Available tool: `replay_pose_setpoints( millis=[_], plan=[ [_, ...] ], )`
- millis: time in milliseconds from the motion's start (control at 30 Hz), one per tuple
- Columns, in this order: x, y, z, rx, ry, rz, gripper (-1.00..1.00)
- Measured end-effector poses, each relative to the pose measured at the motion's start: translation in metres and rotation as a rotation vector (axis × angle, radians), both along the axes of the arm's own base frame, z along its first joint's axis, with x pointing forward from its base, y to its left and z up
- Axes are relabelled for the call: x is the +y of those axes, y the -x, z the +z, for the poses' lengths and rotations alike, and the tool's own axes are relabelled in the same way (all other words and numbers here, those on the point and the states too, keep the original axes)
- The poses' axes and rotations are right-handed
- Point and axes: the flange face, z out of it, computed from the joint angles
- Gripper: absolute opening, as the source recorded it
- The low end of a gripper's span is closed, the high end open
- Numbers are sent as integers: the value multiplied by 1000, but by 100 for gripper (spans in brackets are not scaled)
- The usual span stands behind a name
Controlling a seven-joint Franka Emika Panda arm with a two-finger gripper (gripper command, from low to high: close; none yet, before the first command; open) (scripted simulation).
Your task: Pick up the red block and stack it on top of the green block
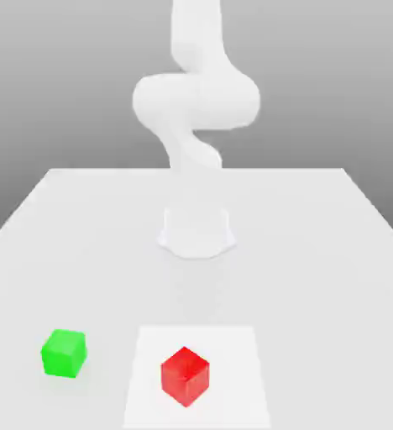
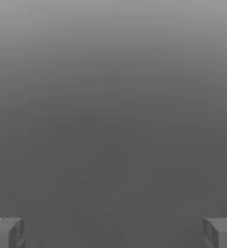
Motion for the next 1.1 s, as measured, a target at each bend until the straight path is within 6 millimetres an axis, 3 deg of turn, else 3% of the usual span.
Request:
replay_pose_setpoints(
  millis=[167,367,533,733,933,967,1100],
  plan=[
    [-4,-56,-100,156,63,162,0],
    [-2,-88,-225,330,140,352,0],
    [-2,-88,-329,472,208,511,0],
    [-9,-60,-441,643,296,702,0],
    [-11,-54,-514,669,311,734,0],
    [-11,-54,-520,669,310,734,-100],
    [-11,-54,-521,671,309,734,-100]
  ],
)
